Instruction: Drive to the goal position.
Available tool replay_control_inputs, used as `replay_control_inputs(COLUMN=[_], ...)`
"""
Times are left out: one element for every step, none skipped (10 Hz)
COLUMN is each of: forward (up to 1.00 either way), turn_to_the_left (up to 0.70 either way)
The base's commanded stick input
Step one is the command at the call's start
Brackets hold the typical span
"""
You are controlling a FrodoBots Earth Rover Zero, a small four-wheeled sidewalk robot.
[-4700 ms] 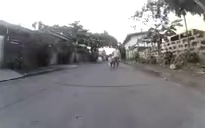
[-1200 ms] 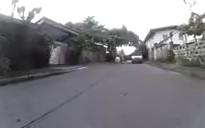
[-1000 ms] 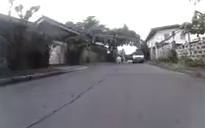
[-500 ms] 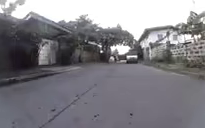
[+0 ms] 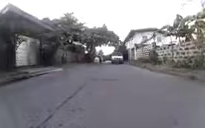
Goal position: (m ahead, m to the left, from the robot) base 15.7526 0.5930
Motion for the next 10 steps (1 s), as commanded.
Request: replay_control_inputs(forward=[1.00,1.00,1.00,1.00,1.00,1.00,1.00,1.00,1.00,1.00], turn_to_the_left=[-0.09,0.04,0.04,0.04,0.04,0.04,0.04,0.04,0.04,0.04])
